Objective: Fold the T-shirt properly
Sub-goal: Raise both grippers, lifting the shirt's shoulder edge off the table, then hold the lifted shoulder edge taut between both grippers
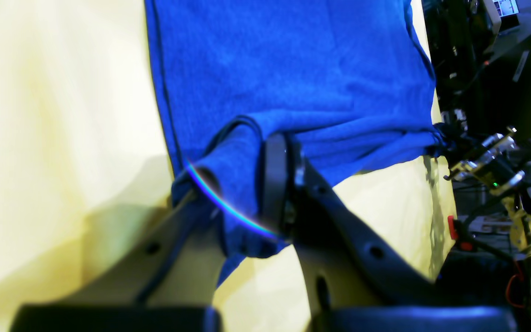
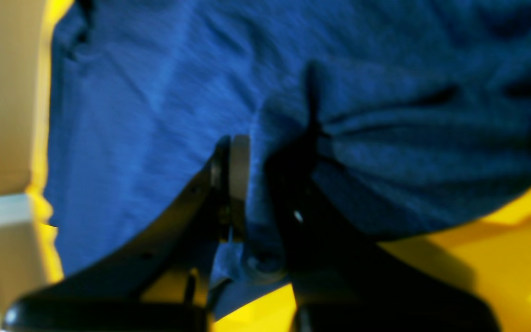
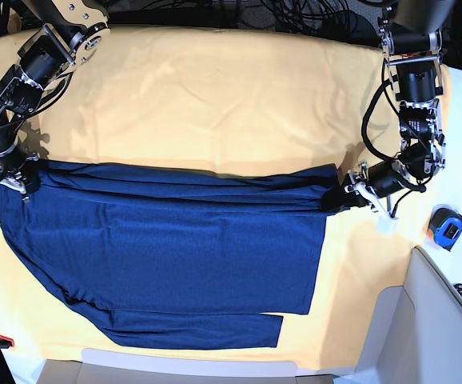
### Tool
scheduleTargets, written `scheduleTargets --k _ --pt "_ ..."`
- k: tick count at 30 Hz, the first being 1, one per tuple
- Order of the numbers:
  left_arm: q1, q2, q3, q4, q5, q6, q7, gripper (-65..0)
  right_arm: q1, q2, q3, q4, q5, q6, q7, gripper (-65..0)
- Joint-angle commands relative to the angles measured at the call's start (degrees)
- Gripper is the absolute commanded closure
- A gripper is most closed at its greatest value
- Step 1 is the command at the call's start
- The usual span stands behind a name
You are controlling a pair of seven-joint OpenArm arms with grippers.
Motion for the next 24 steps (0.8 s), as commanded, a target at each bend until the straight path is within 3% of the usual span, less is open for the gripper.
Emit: scheduleTargets --k 1,4,12,17,24 --pt "-1.3 -0.83 1.26 0.73 -1.1 -0.24 -1.48 -0.5 1.21 1.98 -1.71 0.09 1.05 0.45 1.42 -1.6" --pt "-1.3 -1.0 4.07 0.73 -1.1 -0.06 -2.71 -6.9 1.12 2.51 -5.31 -1.58 1.05 0.27 2.3 -10.7" --pt "-1.3 -1.09 4.78 0.73 -1.1 0.11 -2.27 -33.8 0.24 3.04 -5.75 -1.05 1.05 0.27 2.03 -32.6" --pt "-1.3 -3.73 4.6 1.0 -1.1 0.11 -2.27 -40.0 -1.17 5.06 -5.66 0.09 1.13 0.27 2.03 -35.1" --pt "-1.56 -6.63 4.34 1.08 -1.19 0.11 -2.27 -40.2 -3.71 5.32 -5.4 8.97 1.4 0.27 1.95 -35.1"
